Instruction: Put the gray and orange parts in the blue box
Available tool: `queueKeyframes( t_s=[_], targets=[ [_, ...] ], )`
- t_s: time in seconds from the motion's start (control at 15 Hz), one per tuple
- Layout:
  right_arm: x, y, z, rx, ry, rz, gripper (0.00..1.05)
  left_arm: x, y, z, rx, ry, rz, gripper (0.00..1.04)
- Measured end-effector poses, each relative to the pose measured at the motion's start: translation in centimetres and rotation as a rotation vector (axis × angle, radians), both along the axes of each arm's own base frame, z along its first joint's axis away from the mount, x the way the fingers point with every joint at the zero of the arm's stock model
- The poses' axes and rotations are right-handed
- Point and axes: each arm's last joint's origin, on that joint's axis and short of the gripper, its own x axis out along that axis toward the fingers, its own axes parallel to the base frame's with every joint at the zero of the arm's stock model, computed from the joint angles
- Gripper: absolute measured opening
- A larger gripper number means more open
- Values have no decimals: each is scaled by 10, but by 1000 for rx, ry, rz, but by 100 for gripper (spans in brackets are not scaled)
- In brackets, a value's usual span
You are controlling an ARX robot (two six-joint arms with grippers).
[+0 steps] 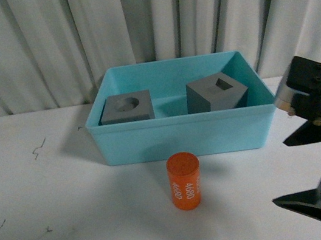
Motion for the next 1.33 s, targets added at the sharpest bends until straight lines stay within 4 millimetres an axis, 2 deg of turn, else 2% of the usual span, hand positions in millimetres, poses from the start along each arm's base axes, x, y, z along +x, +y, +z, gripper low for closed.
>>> queueKeyframes(
  t_s=[0.4, 0.73, 1.33],
  targets=[
    [29, 41, -15, 40, 26, 30, 98, 0, 0, 0, 0, 0, 0, 98],
    [51, 59, -20, 59, 25, 21, 98, 0, 0, 0, 0, 0, 0, 98],
    [69, 94, -32, 69, 66, 58, 98, 0, 0, 0, 0, 0, 0, 98]
  ],
)
